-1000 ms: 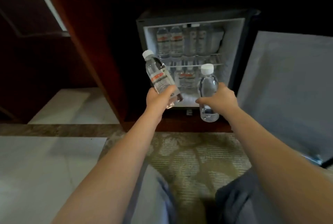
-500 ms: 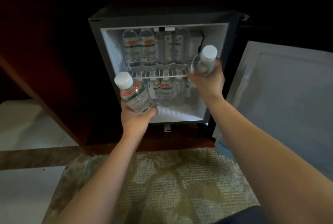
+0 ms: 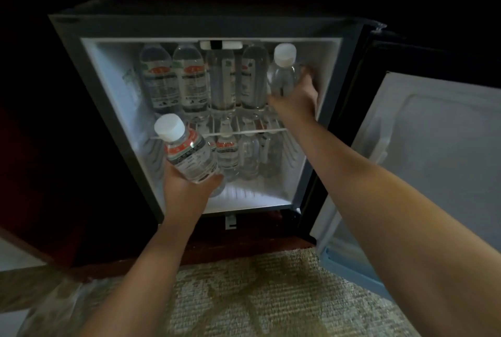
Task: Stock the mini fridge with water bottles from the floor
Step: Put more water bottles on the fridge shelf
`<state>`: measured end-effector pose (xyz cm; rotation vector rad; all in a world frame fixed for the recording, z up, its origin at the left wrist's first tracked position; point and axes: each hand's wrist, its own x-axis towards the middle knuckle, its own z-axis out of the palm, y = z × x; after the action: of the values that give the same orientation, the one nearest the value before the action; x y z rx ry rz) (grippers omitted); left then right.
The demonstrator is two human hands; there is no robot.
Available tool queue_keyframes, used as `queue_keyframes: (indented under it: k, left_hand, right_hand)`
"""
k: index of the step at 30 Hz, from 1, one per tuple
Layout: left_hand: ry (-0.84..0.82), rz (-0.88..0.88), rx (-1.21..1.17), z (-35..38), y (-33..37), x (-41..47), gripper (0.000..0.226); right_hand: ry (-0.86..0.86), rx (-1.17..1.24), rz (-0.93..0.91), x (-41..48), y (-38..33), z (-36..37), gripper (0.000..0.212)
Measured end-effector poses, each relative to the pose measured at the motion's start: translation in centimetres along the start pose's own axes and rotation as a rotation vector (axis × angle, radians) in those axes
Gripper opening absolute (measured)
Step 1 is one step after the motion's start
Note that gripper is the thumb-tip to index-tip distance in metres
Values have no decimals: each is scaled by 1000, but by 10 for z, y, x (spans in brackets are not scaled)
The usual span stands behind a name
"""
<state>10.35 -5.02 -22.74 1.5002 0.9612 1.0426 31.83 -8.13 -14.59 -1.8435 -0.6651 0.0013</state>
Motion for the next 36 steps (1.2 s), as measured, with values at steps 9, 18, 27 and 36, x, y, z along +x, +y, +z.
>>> queue_keyframes:
  k: [9, 18, 27, 36]
  left_hand:
    - [0, -25, 88, 7, -14, 8, 75]
    - [-31, -113, 22, 12, -9, 4, 73]
    - [-24, -143, 0, 10, -5, 0, 68]
    - [-20, -125, -16, 5, -11, 4, 56]
  right_hand:
    - [-63, -67, 132, 30, 7, 18, 66]
    - [37, -135, 78, 9, 33, 29, 50]
    - [127, -345, 110, 0, 26, 39, 57]
    - [136, -513, -66, -12, 45, 37, 57]
